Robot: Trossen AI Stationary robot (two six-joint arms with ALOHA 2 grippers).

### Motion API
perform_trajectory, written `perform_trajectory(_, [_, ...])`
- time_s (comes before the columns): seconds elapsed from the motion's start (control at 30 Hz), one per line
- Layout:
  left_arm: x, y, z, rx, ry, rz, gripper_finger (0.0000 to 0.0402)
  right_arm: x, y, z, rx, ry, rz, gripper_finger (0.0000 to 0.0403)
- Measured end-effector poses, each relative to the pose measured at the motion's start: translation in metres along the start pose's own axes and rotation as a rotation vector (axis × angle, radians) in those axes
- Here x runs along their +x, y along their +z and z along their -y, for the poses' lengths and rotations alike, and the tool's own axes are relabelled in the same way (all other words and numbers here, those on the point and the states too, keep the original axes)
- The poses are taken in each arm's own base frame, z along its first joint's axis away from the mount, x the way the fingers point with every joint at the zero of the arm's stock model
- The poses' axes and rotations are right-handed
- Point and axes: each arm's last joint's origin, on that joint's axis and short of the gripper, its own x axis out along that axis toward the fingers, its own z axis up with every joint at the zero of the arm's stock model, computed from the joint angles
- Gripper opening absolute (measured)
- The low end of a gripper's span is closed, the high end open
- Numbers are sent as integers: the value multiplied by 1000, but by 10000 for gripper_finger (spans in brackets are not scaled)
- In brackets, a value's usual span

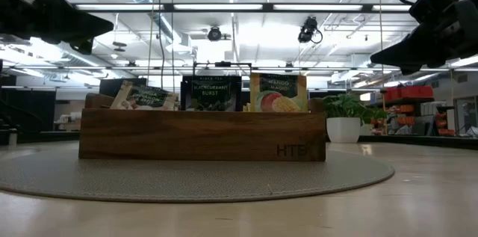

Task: Pick & Place Tea
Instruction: Return to Home Position

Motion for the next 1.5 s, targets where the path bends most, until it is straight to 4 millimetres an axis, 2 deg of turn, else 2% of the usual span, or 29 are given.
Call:
perform_trajectory(0.33, [0, -1, 0, 26, -11, -11, 14, 0, 0, 0, -40, 9, -1, 7])
perform_trajectory(0.53, [0, -3, 0, -66, -8, -30, 14, 0, 0, 0, -39, 10, -1, 7])
perform_trajectory(1.5, [0, -3, 0, -67, -8, -32, 14, 0, 0, 0, -37, 10, 0, 7])
